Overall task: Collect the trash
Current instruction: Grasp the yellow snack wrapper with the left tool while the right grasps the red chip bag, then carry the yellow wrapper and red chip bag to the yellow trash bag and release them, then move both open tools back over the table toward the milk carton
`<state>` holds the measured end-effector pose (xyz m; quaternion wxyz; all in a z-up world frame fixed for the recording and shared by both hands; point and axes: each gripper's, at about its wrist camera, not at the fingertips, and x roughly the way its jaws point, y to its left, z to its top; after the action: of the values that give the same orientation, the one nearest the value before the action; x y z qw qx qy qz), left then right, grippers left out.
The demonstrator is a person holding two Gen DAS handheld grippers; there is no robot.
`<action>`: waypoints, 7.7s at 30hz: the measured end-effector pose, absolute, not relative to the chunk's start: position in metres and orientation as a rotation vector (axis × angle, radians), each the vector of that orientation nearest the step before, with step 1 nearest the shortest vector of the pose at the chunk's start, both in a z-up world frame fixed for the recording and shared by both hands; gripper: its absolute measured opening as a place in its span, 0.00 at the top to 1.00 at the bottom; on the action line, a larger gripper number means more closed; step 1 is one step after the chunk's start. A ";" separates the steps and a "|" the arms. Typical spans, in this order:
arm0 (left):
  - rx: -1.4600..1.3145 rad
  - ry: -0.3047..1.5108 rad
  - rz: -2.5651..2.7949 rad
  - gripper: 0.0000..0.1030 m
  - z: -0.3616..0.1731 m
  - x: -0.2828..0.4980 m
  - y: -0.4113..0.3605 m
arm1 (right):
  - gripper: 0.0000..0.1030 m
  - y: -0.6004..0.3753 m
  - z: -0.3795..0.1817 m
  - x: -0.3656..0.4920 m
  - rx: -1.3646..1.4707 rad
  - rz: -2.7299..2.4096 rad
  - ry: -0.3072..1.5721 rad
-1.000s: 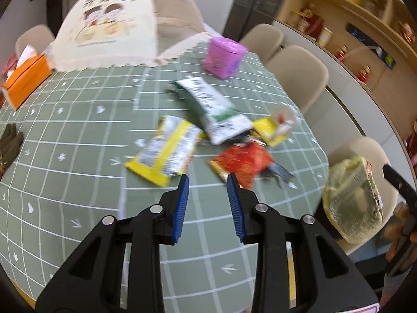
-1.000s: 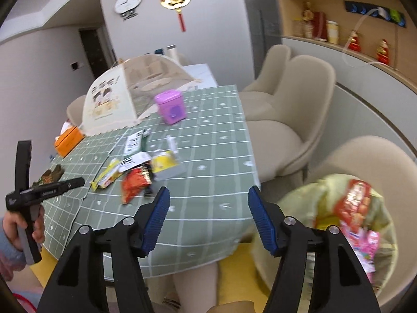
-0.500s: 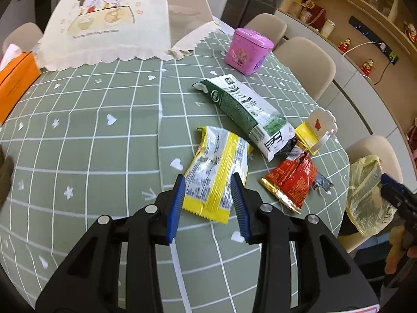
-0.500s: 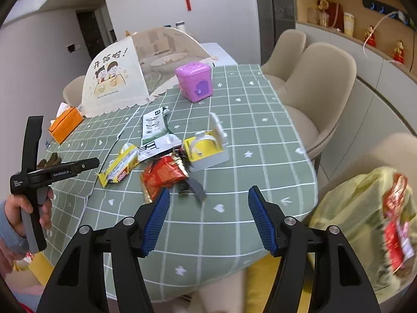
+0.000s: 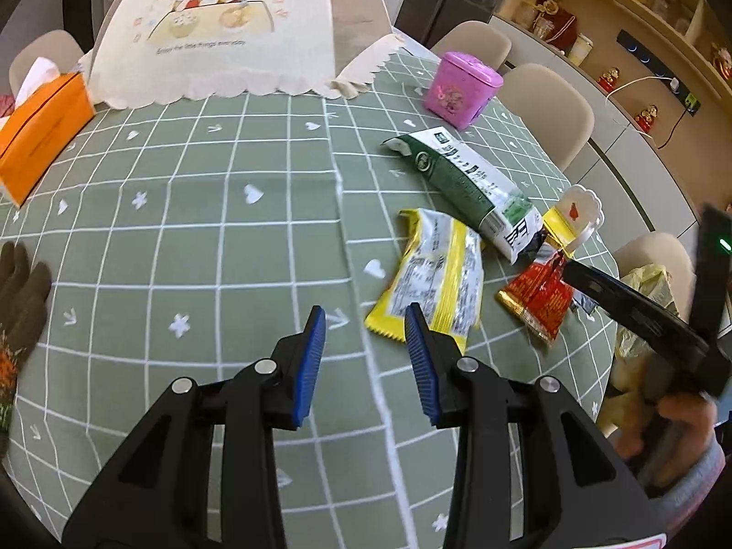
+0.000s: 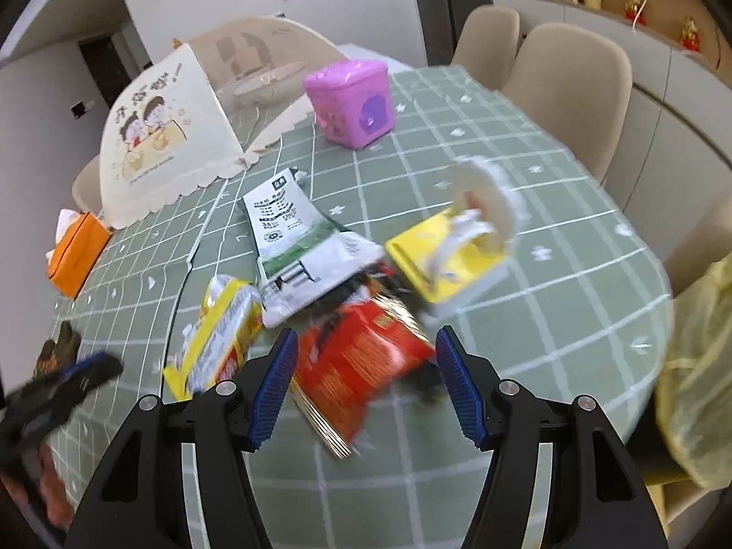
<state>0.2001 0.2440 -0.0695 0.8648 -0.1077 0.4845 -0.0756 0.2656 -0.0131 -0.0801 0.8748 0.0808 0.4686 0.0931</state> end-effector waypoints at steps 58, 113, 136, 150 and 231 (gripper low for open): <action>-0.181 0.995 -0.214 0.87 -0.045 0.197 0.211 | 0.67 -0.020 -0.081 0.206 0.176 0.328 1.034; -0.096 0.755 -0.491 0.87 0.089 0.159 -0.053 | 0.67 -0.276 0.084 0.114 0.053 0.163 0.631; -0.075 0.959 -0.766 0.87 0.024 0.183 -0.269 | 0.67 -0.455 0.055 0.088 0.166 -0.079 0.647; 0.221 1.115 -0.699 0.87 -0.059 0.211 -0.344 | 0.67 -0.489 0.024 0.091 0.237 -0.130 0.686; -0.364 1.005 -0.088 0.66 -0.043 0.250 0.181 | 0.54 -0.074 -0.050 0.240 0.038 0.481 0.874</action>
<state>0.2504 0.1808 -0.0427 0.8596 -0.1733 0.4788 -0.0417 0.2405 -0.0735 -0.0498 0.8779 0.0183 0.4192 0.2306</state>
